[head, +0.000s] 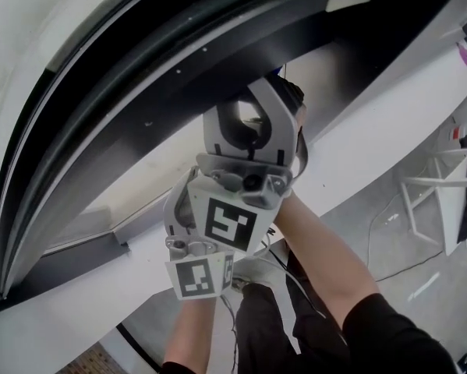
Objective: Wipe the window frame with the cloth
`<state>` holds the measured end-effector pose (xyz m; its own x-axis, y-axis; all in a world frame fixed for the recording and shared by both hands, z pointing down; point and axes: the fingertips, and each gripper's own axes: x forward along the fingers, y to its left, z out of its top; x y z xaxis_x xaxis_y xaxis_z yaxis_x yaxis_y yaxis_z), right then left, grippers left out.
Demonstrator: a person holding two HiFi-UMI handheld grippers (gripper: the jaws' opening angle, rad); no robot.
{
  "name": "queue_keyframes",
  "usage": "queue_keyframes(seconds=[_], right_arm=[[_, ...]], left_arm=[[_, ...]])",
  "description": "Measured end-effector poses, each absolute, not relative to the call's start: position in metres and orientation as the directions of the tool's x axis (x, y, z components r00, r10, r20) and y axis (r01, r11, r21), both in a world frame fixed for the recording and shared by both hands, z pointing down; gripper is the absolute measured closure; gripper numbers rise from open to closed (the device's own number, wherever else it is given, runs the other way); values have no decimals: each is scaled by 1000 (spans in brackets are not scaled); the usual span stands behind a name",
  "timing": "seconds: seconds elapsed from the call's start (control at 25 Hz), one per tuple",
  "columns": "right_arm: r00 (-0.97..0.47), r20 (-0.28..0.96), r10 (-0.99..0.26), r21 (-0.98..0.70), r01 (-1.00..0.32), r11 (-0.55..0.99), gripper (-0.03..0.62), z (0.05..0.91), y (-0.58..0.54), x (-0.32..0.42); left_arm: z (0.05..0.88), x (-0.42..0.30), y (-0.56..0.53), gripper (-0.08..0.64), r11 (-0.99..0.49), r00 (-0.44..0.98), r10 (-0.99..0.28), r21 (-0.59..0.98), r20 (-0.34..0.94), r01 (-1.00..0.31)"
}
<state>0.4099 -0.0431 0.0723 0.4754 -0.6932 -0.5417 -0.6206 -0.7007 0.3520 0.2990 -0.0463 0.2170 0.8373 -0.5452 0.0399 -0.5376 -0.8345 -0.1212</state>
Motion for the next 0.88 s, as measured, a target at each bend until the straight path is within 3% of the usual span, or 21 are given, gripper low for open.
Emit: queue_keyframes(seconds=[0.52,0.88], right_arm=[[654,-448,-609,260,-556,-789,569,83,-34,451],[696,-430,-575,215,-540,-814,569,90,-32,460]], left_arm=[[210,296,-65,555,-811,812,-582,-108,37,-576],[222,295,-65,555,-829,829,-557,-95,52,-551]])
